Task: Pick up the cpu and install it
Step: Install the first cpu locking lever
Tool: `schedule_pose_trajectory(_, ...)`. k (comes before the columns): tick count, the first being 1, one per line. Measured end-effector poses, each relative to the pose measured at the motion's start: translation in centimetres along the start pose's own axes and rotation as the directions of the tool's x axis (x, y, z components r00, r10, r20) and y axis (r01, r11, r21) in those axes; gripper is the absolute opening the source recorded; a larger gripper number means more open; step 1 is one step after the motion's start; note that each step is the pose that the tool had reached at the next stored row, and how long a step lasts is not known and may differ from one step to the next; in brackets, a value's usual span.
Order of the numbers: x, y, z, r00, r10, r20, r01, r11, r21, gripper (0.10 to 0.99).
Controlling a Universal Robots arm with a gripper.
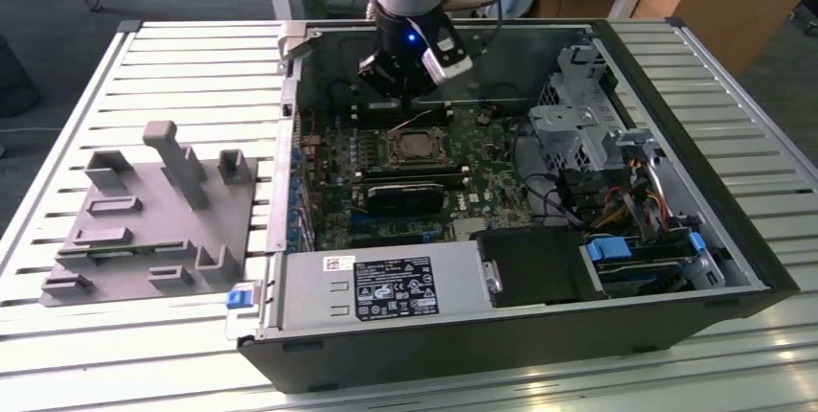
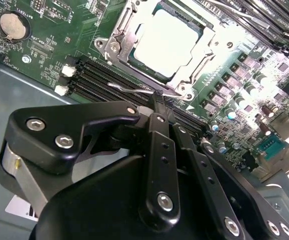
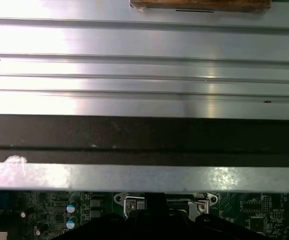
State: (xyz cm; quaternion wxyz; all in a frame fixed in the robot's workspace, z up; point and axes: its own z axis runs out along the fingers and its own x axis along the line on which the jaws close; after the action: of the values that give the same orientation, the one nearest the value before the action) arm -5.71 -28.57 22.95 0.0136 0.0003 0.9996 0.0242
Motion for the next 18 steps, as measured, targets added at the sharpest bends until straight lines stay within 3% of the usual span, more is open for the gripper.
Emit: schedule_pose_trajectory(18, -0.96, 0.30, 0.84, 1.0000, 0.000, -0.0063, 0.000, 1.0000, 0.001, 0.106)
